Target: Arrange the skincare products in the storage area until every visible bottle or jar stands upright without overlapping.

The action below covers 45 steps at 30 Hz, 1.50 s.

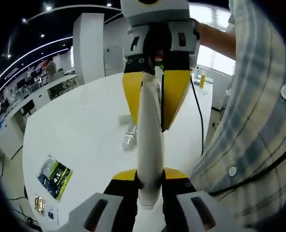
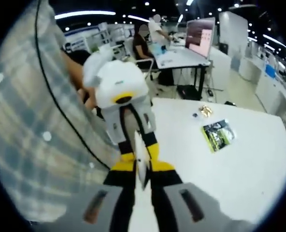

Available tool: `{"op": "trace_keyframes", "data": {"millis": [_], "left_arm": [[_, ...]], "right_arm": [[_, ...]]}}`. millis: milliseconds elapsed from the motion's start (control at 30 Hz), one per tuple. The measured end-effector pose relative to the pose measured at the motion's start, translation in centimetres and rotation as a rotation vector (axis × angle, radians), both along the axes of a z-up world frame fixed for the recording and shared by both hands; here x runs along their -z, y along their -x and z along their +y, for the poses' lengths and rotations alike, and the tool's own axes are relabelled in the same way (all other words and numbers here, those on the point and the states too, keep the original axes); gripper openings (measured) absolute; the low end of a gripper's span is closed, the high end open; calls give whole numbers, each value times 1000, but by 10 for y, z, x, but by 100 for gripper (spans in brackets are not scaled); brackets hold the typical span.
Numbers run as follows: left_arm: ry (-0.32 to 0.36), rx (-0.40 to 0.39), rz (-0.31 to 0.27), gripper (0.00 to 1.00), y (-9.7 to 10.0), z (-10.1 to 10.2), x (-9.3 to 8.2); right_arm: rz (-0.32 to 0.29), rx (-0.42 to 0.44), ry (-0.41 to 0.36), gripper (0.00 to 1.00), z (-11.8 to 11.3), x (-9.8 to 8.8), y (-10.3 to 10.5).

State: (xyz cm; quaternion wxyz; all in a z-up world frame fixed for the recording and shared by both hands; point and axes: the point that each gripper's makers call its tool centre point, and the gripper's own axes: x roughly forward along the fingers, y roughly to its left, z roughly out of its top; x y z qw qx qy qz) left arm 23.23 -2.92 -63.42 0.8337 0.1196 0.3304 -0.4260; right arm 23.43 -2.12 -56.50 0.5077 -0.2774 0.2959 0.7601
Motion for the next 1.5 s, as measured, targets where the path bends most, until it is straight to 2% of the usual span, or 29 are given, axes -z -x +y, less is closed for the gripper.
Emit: {"op": "trace_keyframes", "data": {"millis": [133, 233, 333, 500, 633, 700, 833, 900, 933, 1100, 1200, 1500], "left_arm": [[6, 35, -4, 16, -5, 5, -2], [40, 42, -15, 18, -11, 5, -7], [65, 31, -36, 19, -18, 8, -7], [112, 19, -56, 22, -24, 1, -3], [125, 9, -82, 23, -29, 1, -2], [134, 6, -69, 23, -31, 4, 1], [116, -19, -58, 25, -37, 21, 9], [189, -92, -47, 25, -44, 30, 5], [218, -135, -23, 26, -47, 37, 5], [201, -178, -16, 37, -54, 62, 13], [202, -201, -11, 40, -53, 75, 16], [213, -258, 15, 39, -46, 98, 20]], "right_arm": [[28, 32, 90, 7, 1, 1, -2], [-29, 3, 99, 4, 7, -6, -8], [-69, 7, 139, 3, 11, -6, -15], [-68, 36, 224, 1, 11, -1, -23], [-108, 41, 253, 1, 11, 1, -26], [-121, 50, 267, 1, 10, 1, -31], [-138, 73, 301, 1, 9, 0, -42], [-149, 90, 309, 1, 10, 0, -49], [-150, 90, 311, 1, 10, 0, -50], [-180, 120, 340, 1, 14, 2, -69], [-190, 132, 349, 1, 16, 2, -79], [-239, 182, 341, 2, 22, 0, -140]]}}
